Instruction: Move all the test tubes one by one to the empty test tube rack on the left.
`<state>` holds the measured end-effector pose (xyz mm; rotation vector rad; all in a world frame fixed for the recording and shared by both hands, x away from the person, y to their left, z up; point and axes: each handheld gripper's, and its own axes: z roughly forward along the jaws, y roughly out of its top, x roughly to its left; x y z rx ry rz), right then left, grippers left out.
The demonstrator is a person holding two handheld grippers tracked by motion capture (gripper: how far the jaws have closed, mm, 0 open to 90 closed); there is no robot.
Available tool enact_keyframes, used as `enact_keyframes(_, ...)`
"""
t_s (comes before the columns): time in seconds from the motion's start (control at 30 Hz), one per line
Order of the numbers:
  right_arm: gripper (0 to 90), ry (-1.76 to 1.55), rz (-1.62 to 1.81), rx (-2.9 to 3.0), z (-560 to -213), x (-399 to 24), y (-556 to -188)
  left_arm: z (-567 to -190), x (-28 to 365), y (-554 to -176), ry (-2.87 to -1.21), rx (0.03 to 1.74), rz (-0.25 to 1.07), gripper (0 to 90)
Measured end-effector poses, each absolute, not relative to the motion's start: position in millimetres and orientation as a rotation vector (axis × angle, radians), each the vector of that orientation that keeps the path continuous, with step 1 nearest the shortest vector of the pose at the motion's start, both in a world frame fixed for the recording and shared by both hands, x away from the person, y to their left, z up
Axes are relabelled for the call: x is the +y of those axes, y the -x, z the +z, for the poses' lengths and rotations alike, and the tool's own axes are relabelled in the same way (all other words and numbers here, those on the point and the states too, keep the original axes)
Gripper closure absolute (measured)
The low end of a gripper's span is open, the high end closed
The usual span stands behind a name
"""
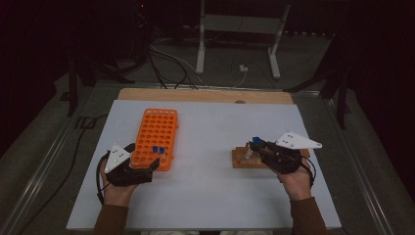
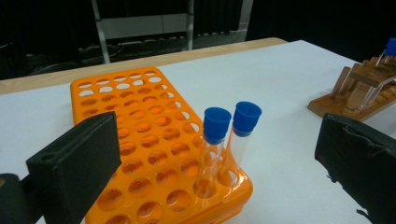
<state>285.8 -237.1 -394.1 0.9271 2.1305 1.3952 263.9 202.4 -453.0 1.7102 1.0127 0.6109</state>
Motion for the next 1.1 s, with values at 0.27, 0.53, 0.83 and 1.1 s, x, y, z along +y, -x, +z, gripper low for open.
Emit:
enact_keyframes(0.27, 76.4, -0.891, 1.432, 2.185, -399, -208, -292, -448, 197, -262, -1.706, 0.991, 0.615, 1.0)
enact_keyframes(0.53, 76.4, -0.856, 1.469, 2.225, -400, -181, -296, -440, 185, -258, -1.705, 0.945, 0.620, 1.0)
enact_keyframes(0.83, 76.4, -0.829, 1.500, 2.264, -402, -157, -298, -435, 166, -255, -1.741, 0.882, 0.611, 3.6)
enact_keyframes(1.1, 76.4, -0.765, 1.504, 2.306, -400, -134, -297, -436, 148, -256, -1.774, 0.844, 0.594, 4.7)
